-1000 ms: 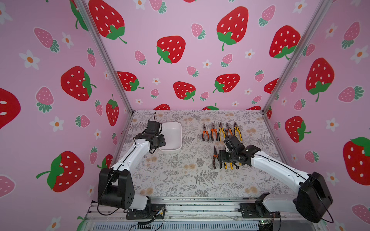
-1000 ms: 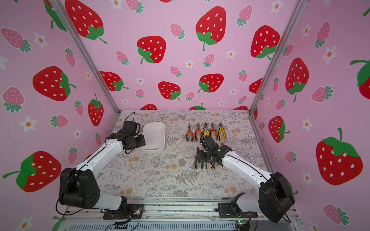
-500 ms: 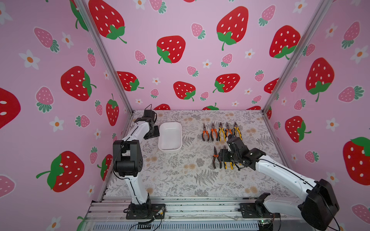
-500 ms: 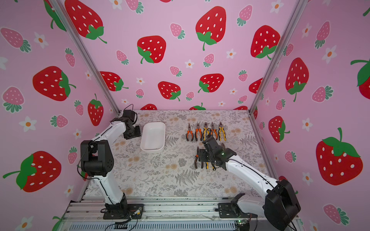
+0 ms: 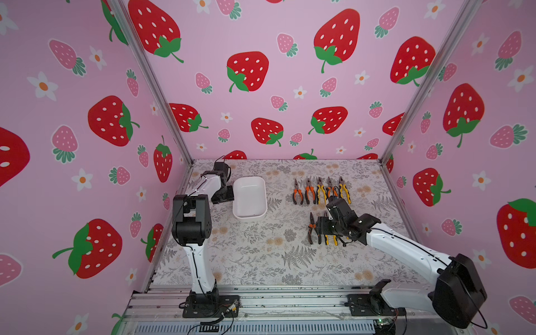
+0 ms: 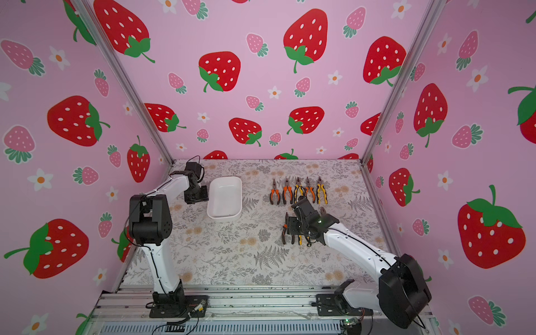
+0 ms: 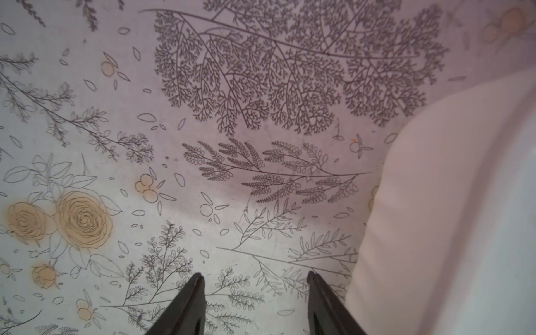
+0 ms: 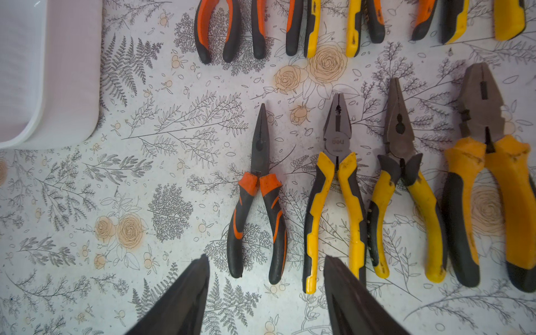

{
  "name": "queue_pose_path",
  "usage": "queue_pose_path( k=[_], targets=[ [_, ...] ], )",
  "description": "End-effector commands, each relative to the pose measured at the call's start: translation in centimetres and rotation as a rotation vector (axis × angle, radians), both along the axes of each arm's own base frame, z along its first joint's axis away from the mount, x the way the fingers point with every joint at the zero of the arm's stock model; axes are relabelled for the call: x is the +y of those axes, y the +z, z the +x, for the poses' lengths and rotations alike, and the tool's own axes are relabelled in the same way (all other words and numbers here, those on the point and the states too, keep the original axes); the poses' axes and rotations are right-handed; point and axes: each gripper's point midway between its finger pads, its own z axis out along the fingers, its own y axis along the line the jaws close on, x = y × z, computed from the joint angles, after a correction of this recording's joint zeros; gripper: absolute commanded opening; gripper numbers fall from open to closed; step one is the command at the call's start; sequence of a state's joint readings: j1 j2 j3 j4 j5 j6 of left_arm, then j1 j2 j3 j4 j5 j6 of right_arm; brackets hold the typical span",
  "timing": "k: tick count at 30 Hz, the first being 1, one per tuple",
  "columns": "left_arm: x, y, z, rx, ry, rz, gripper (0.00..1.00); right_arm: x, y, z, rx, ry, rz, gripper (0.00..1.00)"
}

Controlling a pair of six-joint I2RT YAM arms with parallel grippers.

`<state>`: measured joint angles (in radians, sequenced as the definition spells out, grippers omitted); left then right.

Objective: Take the pliers out of the storage box
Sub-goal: Adjust the storage box at the center of the board, then reset both arms

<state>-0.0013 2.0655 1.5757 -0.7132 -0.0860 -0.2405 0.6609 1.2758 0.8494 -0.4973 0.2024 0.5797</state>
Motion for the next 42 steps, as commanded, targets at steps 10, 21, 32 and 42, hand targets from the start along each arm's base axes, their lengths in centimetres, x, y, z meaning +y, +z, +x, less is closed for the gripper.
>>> queue_pose_path(
  k=[10,21,32,42],
  targets=[
    [-2.8,0.7,1.0,-0.046,-0.033,-0.068,0.62,0.3,0.8,0.3,-0.016,-0.002,0.009,0.68],
    [-2.4,12.0,-3.7,-0.509,0.086,-0.131,1.0,-10.2,11.8,4.9,-0.336,-0.257,-0.161,0.92],
    [2.7,17.2,-8.2,-0.884,0.138,0.161,0.99,-16.4,6.0,8.0,-0.558,-0.241,-0.378,0.99],
    [0.7,9.2,-6.4,-0.908,-0.127,0.113,0.99,-16.7,2.4,9.5,-0.763,-0.246,-0.248,0.99]
  ],
)
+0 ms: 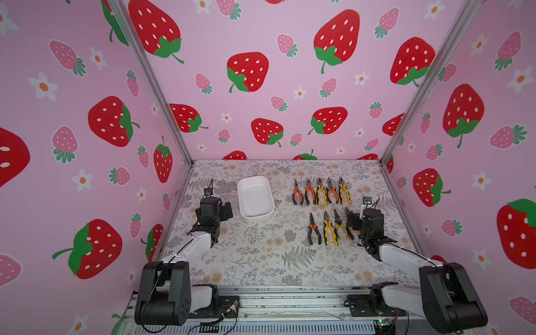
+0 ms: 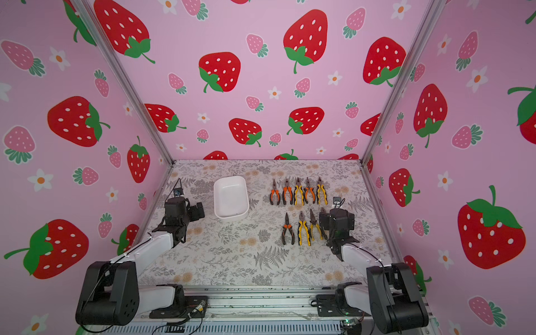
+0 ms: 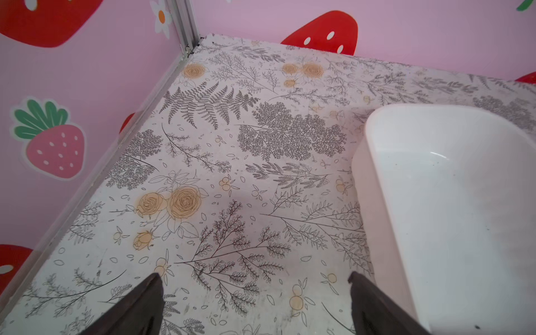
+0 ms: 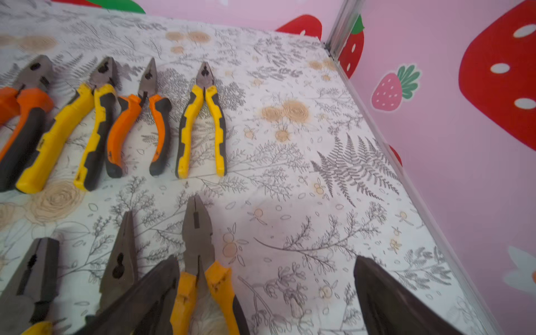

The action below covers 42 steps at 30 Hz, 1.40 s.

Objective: Take the pliers out of the storage box
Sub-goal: Reset both arms

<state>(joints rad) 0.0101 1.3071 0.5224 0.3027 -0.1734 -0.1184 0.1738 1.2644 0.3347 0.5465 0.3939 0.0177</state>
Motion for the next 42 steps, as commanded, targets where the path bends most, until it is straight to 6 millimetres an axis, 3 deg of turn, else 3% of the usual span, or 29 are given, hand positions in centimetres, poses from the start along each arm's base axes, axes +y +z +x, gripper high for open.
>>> queue_pose_path(
  k=[1,11,17,26,42],
  targets=[
    [-1.4,3.1,2.2,-0.198,-0.121,-0.004,1.0,0.6,3.4,2.0,-0.226,0.047,0.047,0.99],
    [-2.6,0.5,2.5,-0.205,-0.202,-0.029,1.0,0.0,0.7,3.3,-0.209,0.054,0.062,0.99],
    [-3.5,-1.0,3.2,-0.167,-0.257,-0.041,1.0,-0.5,-1.1,4.8,-0.106,0.056,0.115,0.99],
    [-3.5,-1.9,3.4,-0.152,-0.26,-0.042,0.99,-0.9,-1.5,5.8,-0.057,0.086,0.192,0.99],
    [-3.5,-1.8,3.3,-0.154,-0.259,-0.038,0.99,-1.0,-1.5,5.7,-0.054,0.09,0.203,0.99]
  ],
)
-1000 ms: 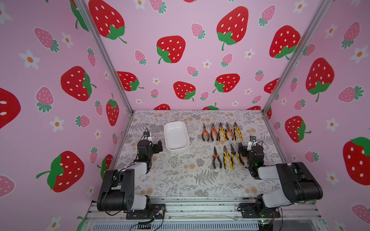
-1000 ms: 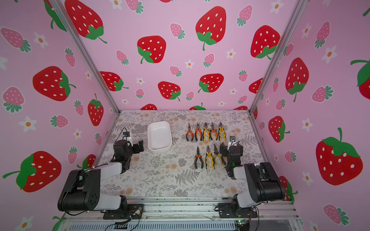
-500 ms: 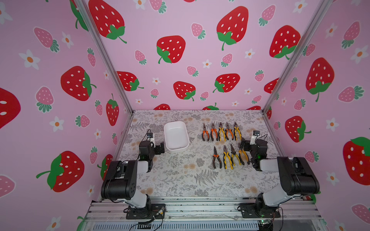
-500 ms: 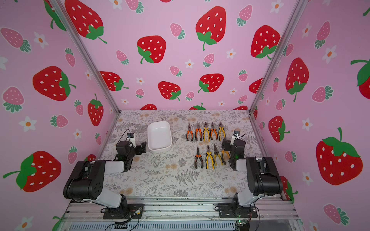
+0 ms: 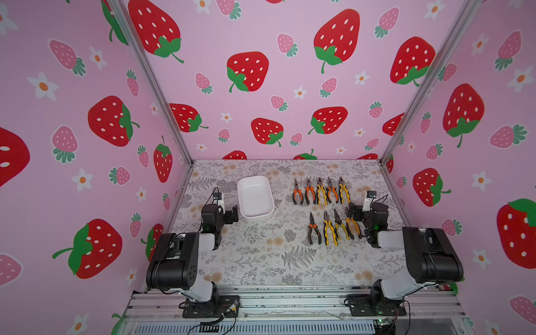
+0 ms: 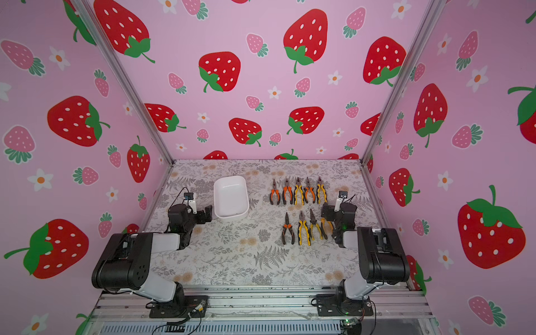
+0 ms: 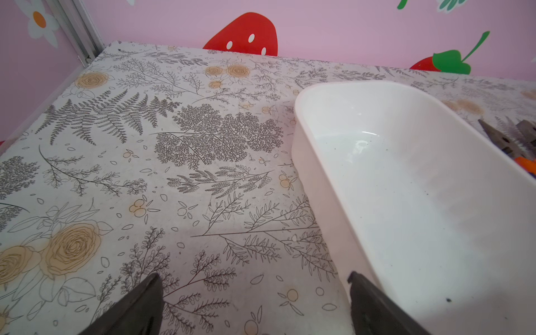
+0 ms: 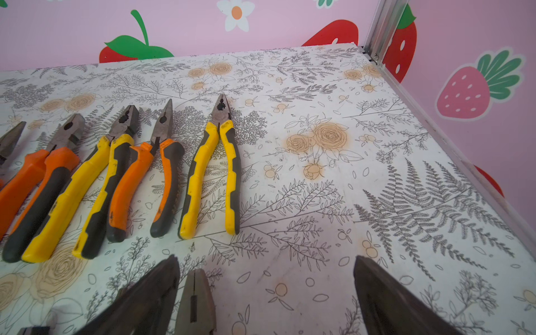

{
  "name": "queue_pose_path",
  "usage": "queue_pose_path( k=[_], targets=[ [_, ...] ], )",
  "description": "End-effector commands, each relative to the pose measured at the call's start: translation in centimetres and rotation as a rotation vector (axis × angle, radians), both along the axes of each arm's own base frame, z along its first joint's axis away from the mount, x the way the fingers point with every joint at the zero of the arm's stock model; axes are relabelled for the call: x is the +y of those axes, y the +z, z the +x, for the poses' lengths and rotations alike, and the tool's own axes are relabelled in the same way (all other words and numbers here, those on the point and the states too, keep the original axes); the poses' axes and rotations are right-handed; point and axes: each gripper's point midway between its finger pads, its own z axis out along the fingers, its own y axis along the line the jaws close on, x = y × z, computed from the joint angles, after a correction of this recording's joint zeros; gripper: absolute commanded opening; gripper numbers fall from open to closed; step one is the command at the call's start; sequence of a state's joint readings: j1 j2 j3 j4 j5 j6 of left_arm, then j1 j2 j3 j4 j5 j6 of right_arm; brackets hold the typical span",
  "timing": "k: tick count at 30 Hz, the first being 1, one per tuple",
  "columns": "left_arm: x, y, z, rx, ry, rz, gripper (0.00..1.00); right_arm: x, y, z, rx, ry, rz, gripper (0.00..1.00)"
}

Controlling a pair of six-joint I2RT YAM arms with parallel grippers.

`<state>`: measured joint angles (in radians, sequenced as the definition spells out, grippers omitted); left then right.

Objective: Take the pliers out of the storage box
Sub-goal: Reset both arms

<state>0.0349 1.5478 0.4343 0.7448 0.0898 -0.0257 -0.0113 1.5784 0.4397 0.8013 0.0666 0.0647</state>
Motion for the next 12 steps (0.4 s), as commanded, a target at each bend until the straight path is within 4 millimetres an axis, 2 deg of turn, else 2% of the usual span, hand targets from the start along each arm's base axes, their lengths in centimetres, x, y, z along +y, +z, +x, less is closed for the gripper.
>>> queue_pose_path(
  k=[1,12],
  targets=[
    [0.03,1.3,0.84,-0.046,-0.007,0.006,0.99,-0.04,0.56,0.38,-0.015,0.0,0.014,0.99],
    [-0.01,1.27,0.82,-0.045,-0.008,0.006,1.0,0.02,0.54,0.41,-0.014,0.001,0.013,0.99]
  ],
)
